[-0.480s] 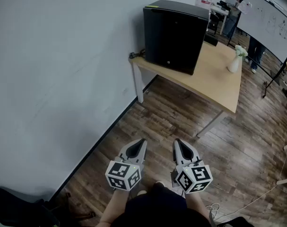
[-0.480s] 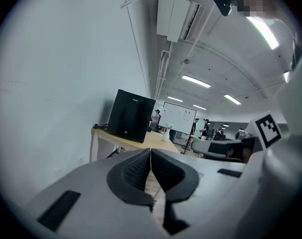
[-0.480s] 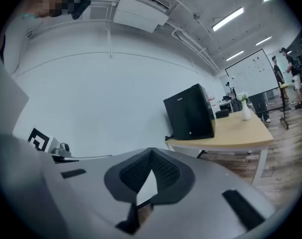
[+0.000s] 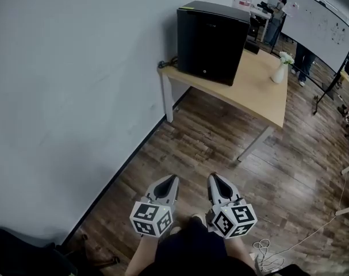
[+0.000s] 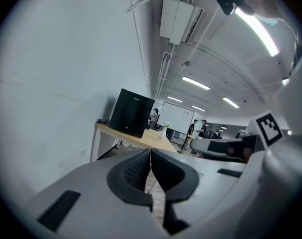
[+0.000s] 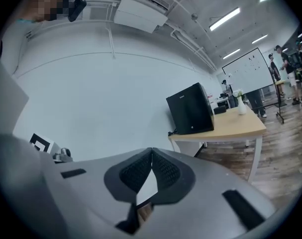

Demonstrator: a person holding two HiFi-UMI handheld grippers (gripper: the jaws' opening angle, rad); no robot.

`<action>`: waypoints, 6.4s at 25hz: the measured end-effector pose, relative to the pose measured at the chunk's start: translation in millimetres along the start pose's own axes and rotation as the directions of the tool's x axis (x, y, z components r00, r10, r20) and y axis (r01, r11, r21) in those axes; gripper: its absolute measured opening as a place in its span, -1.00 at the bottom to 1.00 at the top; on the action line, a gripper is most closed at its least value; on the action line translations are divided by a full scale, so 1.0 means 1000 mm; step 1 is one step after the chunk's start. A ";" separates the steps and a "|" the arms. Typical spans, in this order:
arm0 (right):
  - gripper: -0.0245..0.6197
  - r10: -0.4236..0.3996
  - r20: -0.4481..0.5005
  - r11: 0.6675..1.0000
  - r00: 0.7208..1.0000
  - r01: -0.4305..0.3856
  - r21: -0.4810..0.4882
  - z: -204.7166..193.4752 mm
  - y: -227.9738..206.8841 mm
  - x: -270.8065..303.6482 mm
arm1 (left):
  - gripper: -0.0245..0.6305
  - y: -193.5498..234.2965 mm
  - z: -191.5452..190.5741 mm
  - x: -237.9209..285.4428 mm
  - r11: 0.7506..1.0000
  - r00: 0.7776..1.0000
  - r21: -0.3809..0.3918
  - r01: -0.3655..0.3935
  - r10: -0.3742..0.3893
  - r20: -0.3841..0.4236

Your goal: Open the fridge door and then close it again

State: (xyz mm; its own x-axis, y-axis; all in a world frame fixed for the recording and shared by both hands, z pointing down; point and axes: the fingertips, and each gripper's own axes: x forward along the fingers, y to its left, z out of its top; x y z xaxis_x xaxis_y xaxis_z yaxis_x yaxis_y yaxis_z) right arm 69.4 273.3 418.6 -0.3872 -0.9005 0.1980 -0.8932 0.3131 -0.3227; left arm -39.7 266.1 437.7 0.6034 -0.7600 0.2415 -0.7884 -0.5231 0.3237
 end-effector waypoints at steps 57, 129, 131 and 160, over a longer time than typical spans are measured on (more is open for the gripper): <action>-0.95 0.146 -0.029 0.988 0.989 -0.144 0.060 0.062 -0.145 0.207 | -0.91 0.086 0.065 0.216 0.985 0.984 -0.012 -0.171 0.172 0.055; -0.36 -0.293 -0.091 0.263 0.952 -0.011 -0.965 0.401 -0.187 0.680 | -0.91 0.352 0.283 0.495 0.996 0.985 0.046 0.082 -0.088 0.148; -0.36 -0.344 -0.129 0.221 0.930 -0.054 -0.974 0.400 -0.192 0.687 | -0.91 0.353 0.282 0.498 0.996 0.985 0.039 0.086 -0.091 0.150; -0.60 -0.537 -0.139 0.053 0.832 -0.132 -0.990 0.393 -0.202 0.694 | -0.91 0.362 0.257 0.488 0.999 0.994 -0.013 0.042 -0.041 0.100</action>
State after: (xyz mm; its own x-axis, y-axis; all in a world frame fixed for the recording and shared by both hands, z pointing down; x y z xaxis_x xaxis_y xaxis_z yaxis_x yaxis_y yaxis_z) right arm 71.1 -533.6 257.4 0.1258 -0.8753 0.4669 -0.2223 0.4338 0.8732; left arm -61.5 -393.4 438.1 0.6201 -0.7728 0.1353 -0.7604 -0.5496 0.3459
